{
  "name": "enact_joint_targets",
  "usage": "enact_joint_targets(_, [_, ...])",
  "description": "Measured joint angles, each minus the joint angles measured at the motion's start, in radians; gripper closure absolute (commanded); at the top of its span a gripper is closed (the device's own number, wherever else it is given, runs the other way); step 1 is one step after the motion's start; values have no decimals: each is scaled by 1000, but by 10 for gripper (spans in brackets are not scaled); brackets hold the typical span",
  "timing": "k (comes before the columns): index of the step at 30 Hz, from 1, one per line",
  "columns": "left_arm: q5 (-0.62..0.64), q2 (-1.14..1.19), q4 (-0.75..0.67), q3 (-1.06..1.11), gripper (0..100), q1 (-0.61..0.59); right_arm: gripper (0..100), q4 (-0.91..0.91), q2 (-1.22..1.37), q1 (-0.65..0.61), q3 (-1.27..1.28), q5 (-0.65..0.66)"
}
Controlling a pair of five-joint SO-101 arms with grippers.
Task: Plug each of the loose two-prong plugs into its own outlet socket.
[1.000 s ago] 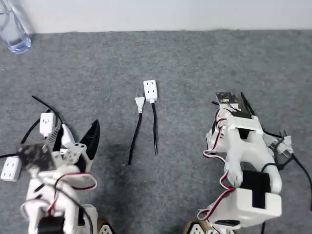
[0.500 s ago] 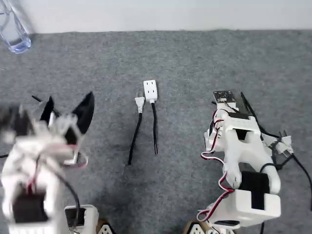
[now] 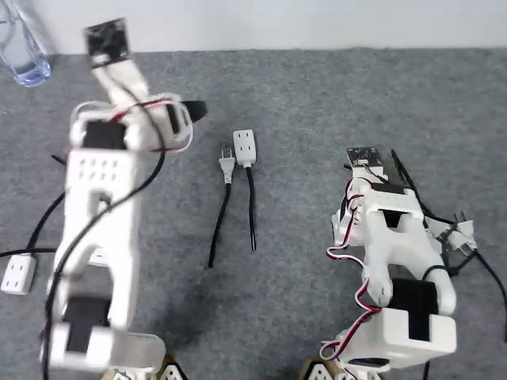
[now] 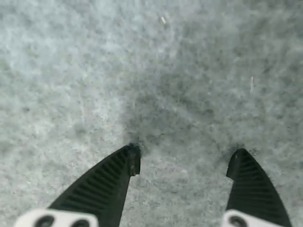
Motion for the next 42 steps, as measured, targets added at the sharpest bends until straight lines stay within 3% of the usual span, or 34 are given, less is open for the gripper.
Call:
enact_joint_targets(8, [0, 491, 233, -353, 695, 127, 703, -17, 0, 0, 2, 0])
enact_joint_targets(15, [-17, 672, 325, -585, 729, 175, 703, -17, 0, 0, 2, 0])
enact_joint_targets(21, [-17, 721, 347, -605, 731, 235, 703, -17, 0, 0, 2, 0])
enact_joint_targets(25, [48, 775, 358, -605, 731, 282, 703, -17, 0, 0, 2, 0])
enact_joint_targets(33, [147, 919, 356, -606, 731, 285, 703, -17, 0, 0, 2, 0])
enact_joint_targets(42, [157, 934, 354, -624, 733, 310, 703, -17, 0, 0, 2, 0])
